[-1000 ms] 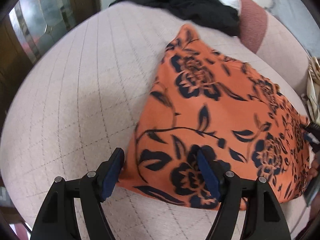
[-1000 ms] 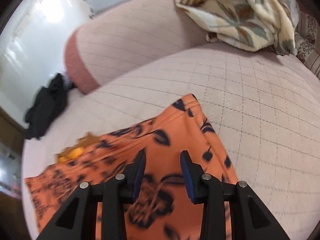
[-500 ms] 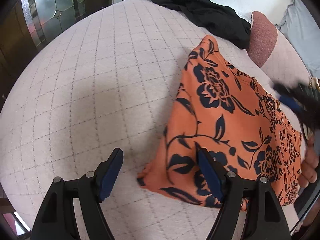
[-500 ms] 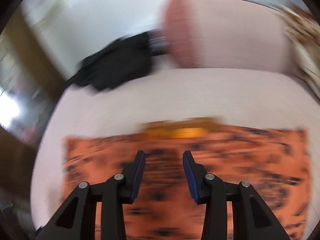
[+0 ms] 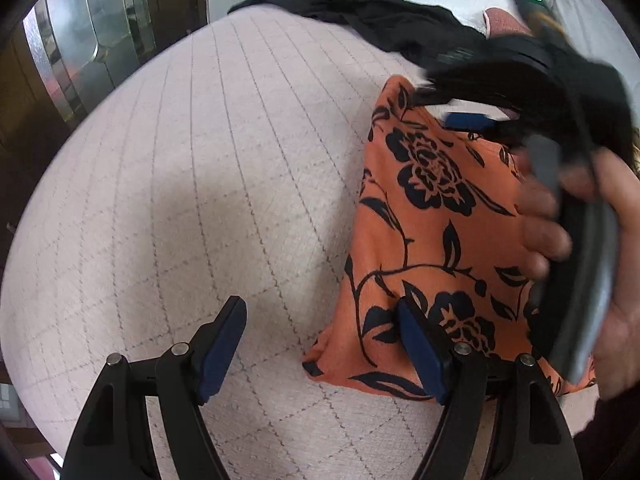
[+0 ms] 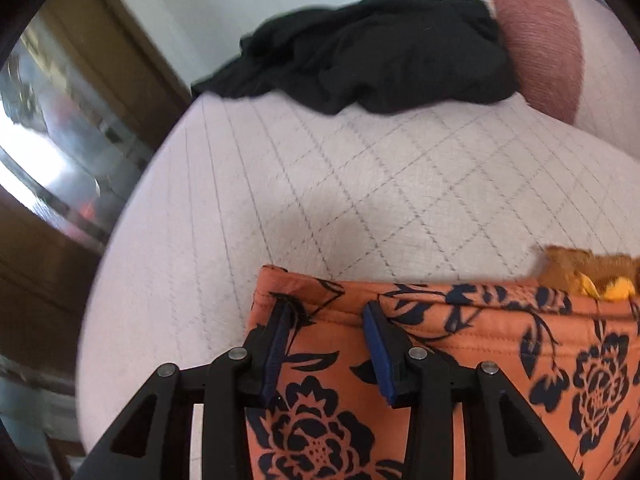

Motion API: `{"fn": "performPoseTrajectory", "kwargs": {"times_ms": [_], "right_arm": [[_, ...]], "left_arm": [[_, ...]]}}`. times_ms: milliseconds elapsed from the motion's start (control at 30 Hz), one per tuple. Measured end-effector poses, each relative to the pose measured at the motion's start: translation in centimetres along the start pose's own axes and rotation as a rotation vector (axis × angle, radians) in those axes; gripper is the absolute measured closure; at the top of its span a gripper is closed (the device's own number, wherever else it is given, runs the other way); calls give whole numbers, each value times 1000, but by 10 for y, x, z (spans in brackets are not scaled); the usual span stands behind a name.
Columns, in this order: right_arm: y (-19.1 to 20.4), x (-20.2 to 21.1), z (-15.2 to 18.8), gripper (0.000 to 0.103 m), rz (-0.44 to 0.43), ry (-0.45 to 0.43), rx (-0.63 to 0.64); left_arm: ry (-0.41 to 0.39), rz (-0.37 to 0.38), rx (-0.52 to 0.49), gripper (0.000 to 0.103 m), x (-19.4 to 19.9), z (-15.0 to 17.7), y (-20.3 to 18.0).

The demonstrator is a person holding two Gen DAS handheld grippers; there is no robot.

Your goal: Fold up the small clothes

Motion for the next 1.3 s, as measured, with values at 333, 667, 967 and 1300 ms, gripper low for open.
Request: {"fn": "performPoseTrajectory", "kwargs": {"times_ms": [333,667,967,1300], "right_arm": [[-121,128,79,61,70,-145,-130],[-259,169,189,61,141,-53,-370],[-280,195,219,61,16,-156,-388],[-299,193,242,50,-95,-177,-473]], "left_arm": [[-102,28,-55,26,26,-9,-38],[15,-71,-32,21,-20,-6,-52],[-137,-126,-35,21,10,-18,-59],[-110,-216,-101,21,-1,-5,-73]]}}
Point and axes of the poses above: each gripper's, at about its wrist camera, not at the fingertips, and x roughly against the way its jaws point, y to its left, z to its underside, the point moved 8 cm from there along -x, roughly the way its jaws point, and after that the axes turned 11 degrees about y, right-handed, at the moved point
